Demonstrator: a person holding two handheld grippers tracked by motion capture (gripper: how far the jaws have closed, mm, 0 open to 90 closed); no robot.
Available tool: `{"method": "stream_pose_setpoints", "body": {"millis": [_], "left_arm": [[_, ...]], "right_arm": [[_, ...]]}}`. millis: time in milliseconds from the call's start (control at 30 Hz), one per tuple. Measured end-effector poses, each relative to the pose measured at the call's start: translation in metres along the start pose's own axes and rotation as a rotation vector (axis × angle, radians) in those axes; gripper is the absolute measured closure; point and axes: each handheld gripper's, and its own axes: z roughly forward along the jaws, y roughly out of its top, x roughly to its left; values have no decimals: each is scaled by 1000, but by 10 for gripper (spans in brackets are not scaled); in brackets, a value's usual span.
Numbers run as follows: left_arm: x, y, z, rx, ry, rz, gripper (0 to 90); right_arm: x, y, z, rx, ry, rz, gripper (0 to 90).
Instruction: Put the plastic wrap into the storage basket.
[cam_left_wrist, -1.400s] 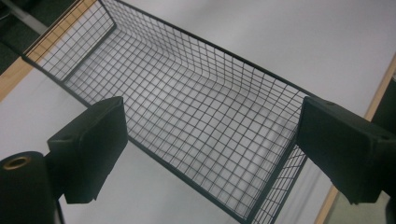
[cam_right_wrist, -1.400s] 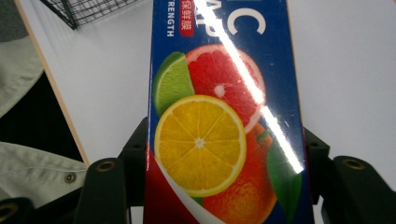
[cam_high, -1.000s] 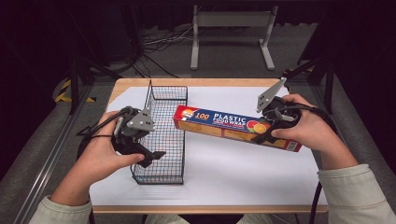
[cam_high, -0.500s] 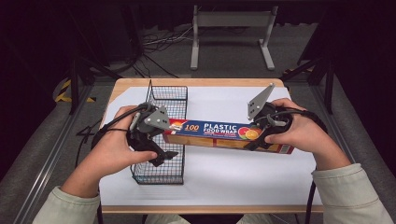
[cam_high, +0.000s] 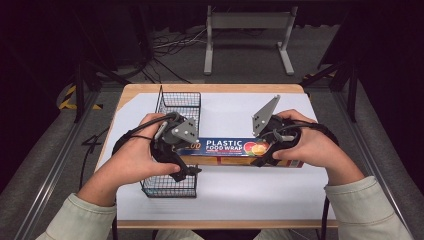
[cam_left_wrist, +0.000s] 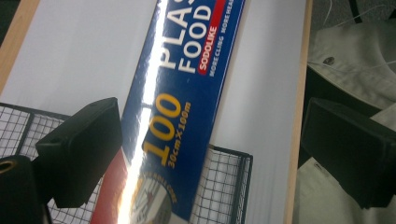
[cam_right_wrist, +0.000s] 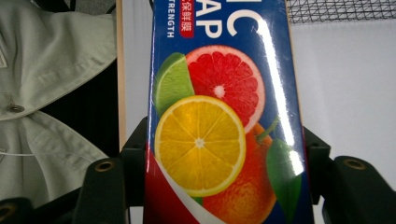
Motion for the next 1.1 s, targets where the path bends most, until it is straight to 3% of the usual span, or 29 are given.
{"method": "stream_pose_setpoints", "body": {"millis": [200, 500, 633, 767, 967, 1100], "left_arm": [[2, 6, 10, 13, -23, 32, 57], [5, 12, 21, 58, -49, 42, 60], [2, 14, 29, 87, -40, 57, 74], [1, 15, 34, 103, -68, 71, 76], [0, 15, 38, 147, -84, 89, 137], [1, 14, 38, 148, -104, 86, 253]], "right_arm": [[6, 7, 5, 1, 19, -30, 400], [11, 15, 7, -16, 39, -66, 400], [13, 18, 8, -24, 39, -79, 400], [14, 21, 9, -26, 40, -86, 400], [15, 24, 10, -38, 51, -102, 399], [15, 26, 12, -39, 57, -106, 399]]}}
